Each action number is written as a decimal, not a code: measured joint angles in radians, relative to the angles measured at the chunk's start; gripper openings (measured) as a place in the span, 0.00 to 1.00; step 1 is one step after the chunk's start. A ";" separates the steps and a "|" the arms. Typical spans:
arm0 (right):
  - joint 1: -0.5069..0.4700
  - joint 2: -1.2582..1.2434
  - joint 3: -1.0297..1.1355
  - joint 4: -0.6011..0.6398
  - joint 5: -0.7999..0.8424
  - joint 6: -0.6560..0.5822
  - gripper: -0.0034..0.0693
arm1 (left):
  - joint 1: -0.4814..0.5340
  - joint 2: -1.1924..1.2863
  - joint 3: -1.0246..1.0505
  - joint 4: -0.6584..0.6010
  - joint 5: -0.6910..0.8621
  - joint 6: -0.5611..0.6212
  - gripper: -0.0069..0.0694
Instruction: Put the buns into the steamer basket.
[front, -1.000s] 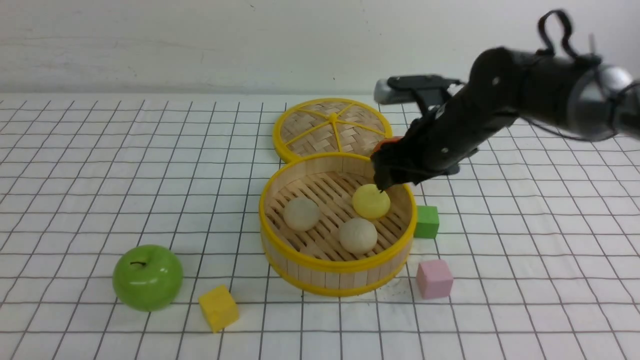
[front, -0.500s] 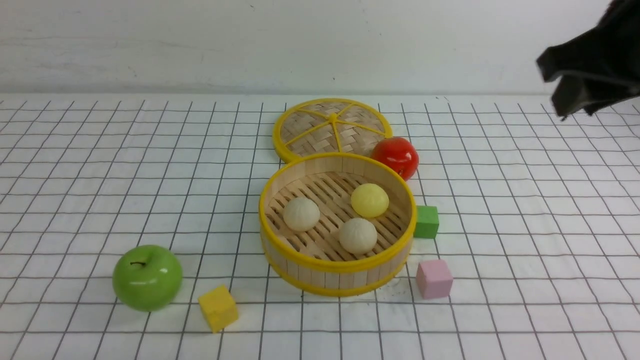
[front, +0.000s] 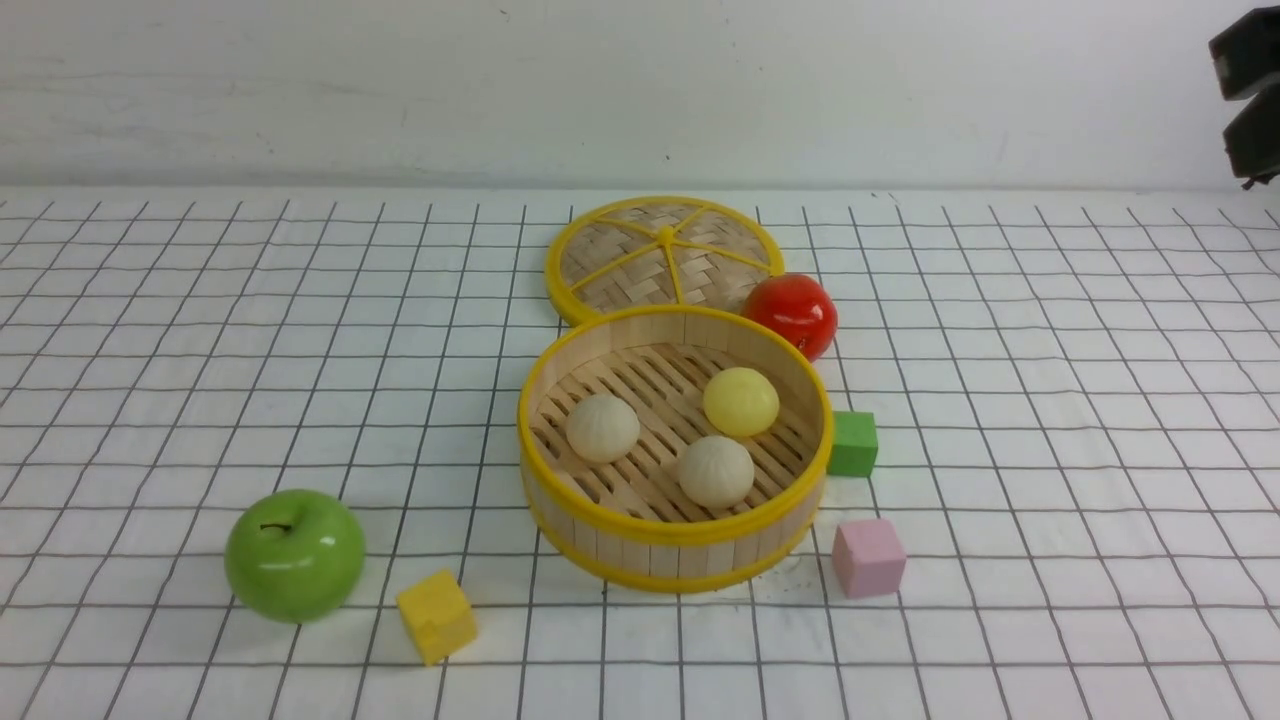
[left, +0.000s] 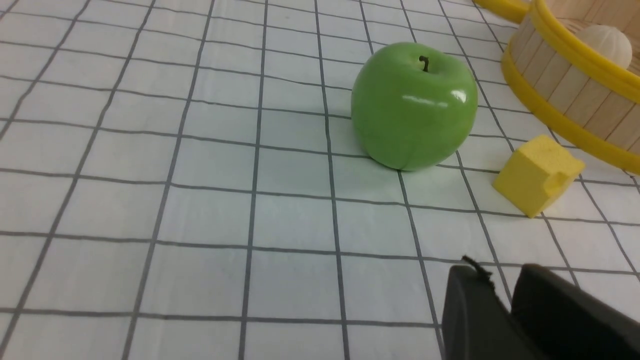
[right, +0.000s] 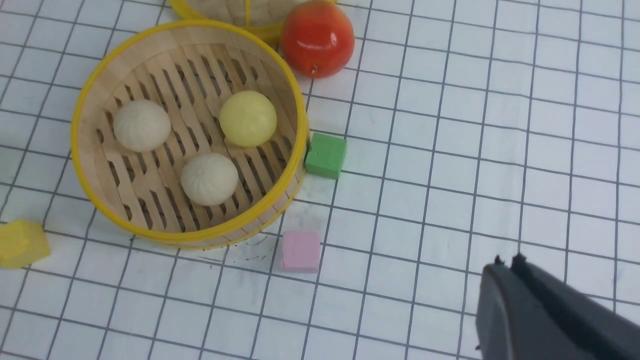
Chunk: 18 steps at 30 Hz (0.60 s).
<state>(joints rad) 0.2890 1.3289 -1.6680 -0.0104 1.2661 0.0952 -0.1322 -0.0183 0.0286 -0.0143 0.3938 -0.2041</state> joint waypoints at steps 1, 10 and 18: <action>0.000 0.000 0.000 0.000 0.000 0.000 0.02 | 0.000 0.000 0.000 0.000 0.000 0.000 0.25; -0.002 -0.020 0.029 -0.035 -0.009 -0.013 0.02 | 0.000 0.000 0.000 0.000 0.000 0.000 0.25; -0.140 -0.321 0.388 -0.059 -0.345 0.001 0.03 | 0.000 0.000 0.000 0.000 0.000 0.000 0.25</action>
<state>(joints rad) 0.1495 1.0076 -1.2802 -0.0689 0.9209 0.0961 -0.1322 -0.0183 0.0286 -0.0143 0.3938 -0.2041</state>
